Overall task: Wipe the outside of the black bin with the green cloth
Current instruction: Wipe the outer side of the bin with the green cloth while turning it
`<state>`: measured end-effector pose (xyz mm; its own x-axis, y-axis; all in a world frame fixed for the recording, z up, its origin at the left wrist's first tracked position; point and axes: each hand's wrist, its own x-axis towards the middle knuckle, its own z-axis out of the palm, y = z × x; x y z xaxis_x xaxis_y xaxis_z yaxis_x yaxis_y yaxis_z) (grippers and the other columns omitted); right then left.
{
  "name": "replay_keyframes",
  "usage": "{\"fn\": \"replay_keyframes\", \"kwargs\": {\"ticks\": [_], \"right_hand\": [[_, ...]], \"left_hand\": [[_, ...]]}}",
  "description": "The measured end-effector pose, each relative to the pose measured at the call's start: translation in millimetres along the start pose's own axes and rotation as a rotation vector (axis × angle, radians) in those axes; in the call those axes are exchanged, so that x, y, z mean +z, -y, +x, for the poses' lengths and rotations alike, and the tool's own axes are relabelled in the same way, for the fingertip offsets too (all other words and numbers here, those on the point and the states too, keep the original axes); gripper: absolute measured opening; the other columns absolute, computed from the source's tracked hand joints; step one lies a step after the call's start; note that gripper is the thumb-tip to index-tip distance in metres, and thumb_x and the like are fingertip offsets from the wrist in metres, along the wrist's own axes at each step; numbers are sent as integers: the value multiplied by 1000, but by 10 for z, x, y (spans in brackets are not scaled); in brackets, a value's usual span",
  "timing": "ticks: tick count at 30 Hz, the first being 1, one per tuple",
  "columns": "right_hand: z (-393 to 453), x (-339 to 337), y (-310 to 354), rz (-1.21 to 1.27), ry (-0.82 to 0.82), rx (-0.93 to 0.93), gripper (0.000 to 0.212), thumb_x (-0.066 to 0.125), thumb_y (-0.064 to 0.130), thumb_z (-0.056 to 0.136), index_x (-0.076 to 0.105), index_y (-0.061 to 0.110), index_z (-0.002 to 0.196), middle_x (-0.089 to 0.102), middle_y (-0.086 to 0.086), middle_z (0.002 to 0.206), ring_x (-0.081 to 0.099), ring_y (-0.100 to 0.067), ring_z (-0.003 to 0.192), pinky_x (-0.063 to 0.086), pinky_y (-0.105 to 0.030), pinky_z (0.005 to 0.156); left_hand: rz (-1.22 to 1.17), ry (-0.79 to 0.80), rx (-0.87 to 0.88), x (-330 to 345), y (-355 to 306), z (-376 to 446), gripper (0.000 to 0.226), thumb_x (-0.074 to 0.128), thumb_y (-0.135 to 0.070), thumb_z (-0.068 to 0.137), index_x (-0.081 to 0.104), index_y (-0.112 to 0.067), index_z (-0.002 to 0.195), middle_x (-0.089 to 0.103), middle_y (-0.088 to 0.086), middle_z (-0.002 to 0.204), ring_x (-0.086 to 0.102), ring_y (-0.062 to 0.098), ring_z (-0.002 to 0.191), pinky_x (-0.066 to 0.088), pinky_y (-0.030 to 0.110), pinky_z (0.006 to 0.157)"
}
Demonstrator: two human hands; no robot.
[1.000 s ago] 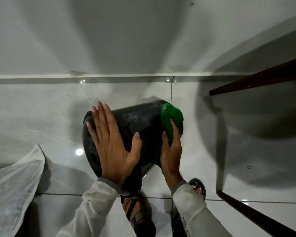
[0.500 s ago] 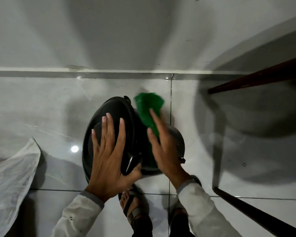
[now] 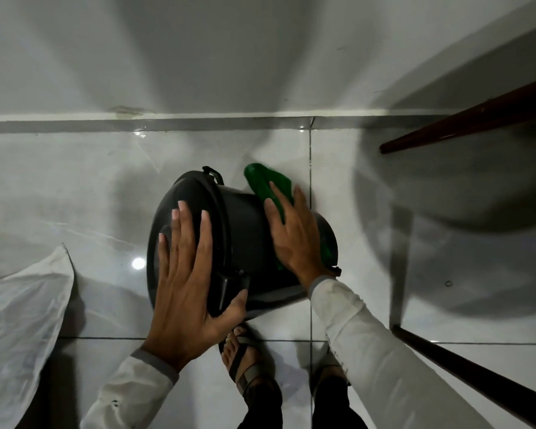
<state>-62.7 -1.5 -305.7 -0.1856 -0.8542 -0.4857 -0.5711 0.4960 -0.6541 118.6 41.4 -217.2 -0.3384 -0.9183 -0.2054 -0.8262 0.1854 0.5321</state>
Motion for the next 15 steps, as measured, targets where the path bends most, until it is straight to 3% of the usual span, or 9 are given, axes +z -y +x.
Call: {"fn": "replay_keyframes", "kwargs": {"ticks": [3, 6, 11, 15], "right_hand": [[33, -25, -99, 49, 11, 42, 64, 25, 57, 98, 39, 34, 155, 23, -16, 170, 23, -34, 157, 19, -45, 126], [60, -32, -33, 100, 21, 1, 61, 27, 55, 99, 40, 34, 154, 22, -12, 172, 18, -30, 160, 18, -52, 128], [19, -87, 27, 185, 50, -23, 59, 31, 51, 97, 40, 38, 154, 24, -3, 172, 20, -23, 160, 20, -51, 128], [-85, -131, 47, 298, 51, -114, 57, 29, 58, 98, 36, 47, 153, 26, -1, 171, 18, -18, 160, 18, -49, 129]], "left_hand": [[-25, 1, -51, 1, -74, 39, 104, 46, -68, 88, 4, -14, 166, -8, 11, 177, -12, 25, 164, 8, 70, 129], [-33, 24, -122, -76, -91, 178, 110, 31, -88, 86, 1, -20, 167, -10, 5, 177, -15, 17, 163, 5, 66, 131], [143, 28, -26, -164, -143, 355, 101, 23, -82, 93, 8, -14, 166, -6, 17, 176, -10, 32, 164, 1, 74, 126], [97, 30, -3, -73, -245, 390, 92, 34, -76, 92, 4, -29, 166, -8, 14, 176, -13, 32, 163, 5, 82, 121]]}}
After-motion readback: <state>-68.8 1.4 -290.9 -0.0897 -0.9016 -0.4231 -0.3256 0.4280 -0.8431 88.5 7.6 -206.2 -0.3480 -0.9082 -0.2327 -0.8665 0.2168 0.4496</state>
